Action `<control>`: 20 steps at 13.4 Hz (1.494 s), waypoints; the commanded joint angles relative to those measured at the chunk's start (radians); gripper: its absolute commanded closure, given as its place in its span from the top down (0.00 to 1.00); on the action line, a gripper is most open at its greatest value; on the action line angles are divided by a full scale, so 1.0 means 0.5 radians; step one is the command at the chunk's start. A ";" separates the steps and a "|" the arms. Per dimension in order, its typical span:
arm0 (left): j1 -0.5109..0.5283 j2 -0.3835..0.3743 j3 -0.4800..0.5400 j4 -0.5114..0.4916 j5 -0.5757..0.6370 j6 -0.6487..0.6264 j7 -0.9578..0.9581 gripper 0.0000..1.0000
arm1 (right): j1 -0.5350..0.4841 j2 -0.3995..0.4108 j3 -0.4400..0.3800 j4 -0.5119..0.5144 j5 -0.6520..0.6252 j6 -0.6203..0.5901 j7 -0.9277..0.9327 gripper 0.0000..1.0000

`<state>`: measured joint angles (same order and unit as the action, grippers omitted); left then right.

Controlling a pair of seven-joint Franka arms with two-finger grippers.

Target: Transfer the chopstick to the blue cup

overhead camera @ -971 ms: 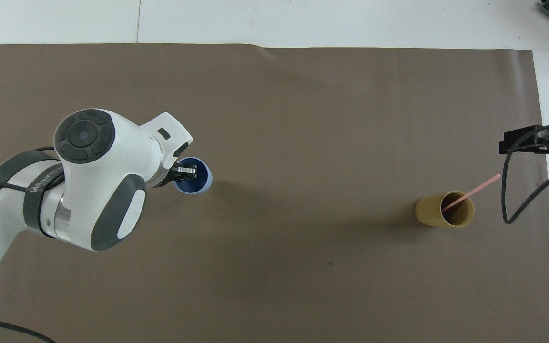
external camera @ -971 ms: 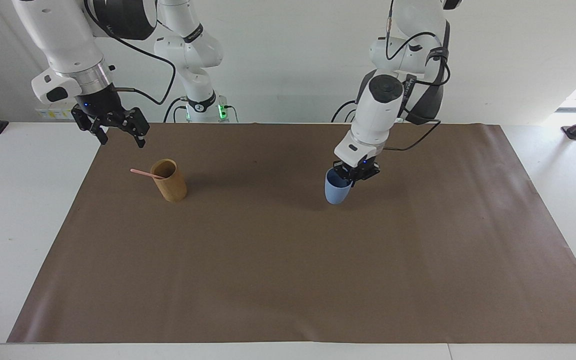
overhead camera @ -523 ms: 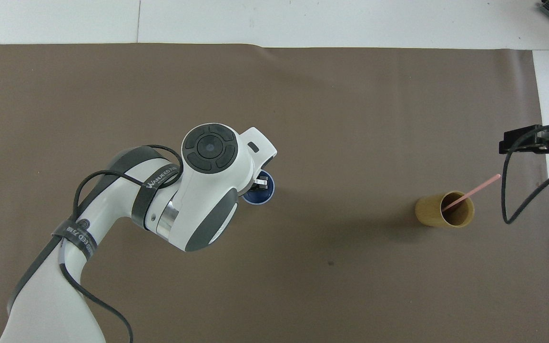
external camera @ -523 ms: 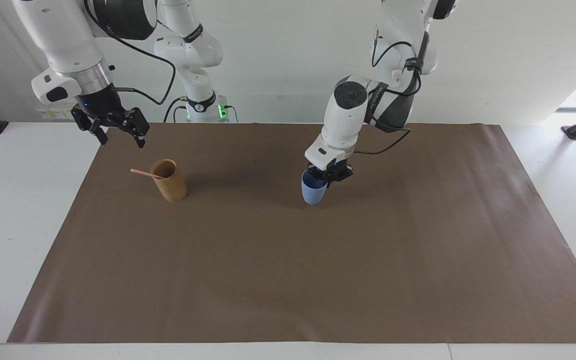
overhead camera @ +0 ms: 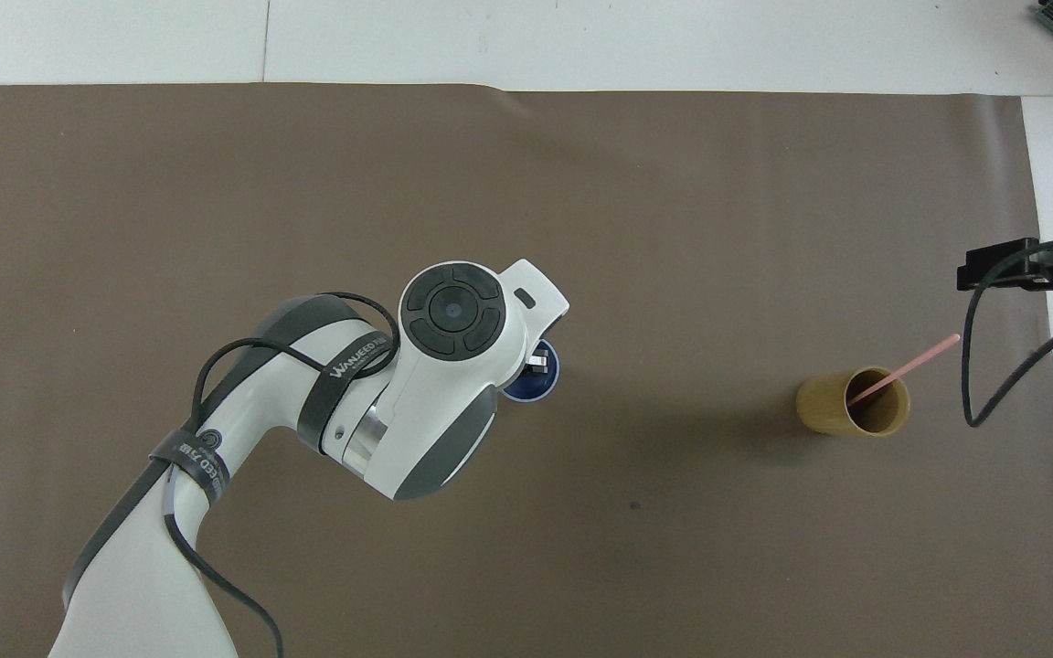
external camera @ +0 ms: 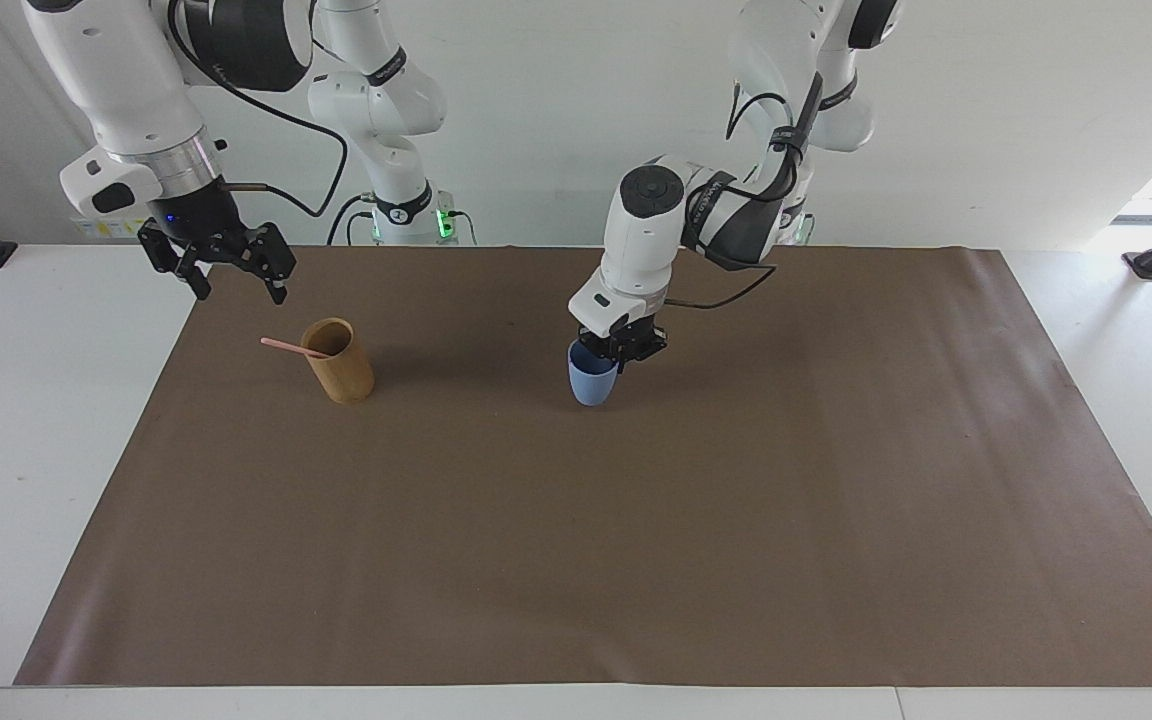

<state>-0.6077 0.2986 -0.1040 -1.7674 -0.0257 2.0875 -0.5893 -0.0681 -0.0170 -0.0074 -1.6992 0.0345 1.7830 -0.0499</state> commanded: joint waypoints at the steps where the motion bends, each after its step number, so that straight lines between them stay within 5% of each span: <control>1: -0.064 0.059 0.039 0.040 -0.007 0.043 -0.070 0.00 | -0.103 -0.036 -0.001 -0.221 0.194 0.210 -0.319 1.00; 6: -0.064 0.069 0.039 0.007 0.015 0.089 -0.070 0.00 | -0.198 -0.061 -0.001 -0.491 0.440 0.409 -0.581 1.00; 10: -0.070 0.069 0.039 -0.064 0.014 0.139 -0.070 0.32 | -0.272 -0.067 -0.004 -0.660 0.581 0.447 -0.829 0.95; 12: -0.073 0.066 0.042 -0.043 0.018 0.105 -0.070 0.64 | -0.290 -0.073 -0.004 -0.682 0.600 0.447 -0.821 0.74; 13: -0.070 0.056 0.048 -0.033 0.018 0.077 -0.073 0.90 | -0.290 -0.095 -0.004 -0.709 0.603 0.447 -0.814 0.61; 14: -0.052 0.035 0.051 -0.006 0.021 0.013 -0.070 1.00 | -0.290 -0.098 -0.004 -0.716 0.603 0.435 -0.811 0.46; 16: 0.012 -0.051 0.061 0.022 0.100 -0.113 -0.070 1.00 | -0.321 -0.101 -0.004 -0.713 0.688 0.419 -0.811 0.15; 20: 0.267 -0.223 0.058 0.013 0.122 -0.211 -0.043 1.00 | -0.327 -0.107 -0.016 -0.691 0.701 0.303 -0.759 0.00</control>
<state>-0.5314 0.2381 -0.0677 -1.7468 0.0130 2.0205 -0.6109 -0.2183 -0.0454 -0.0154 -2.0237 0.3527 1.9567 -0.4307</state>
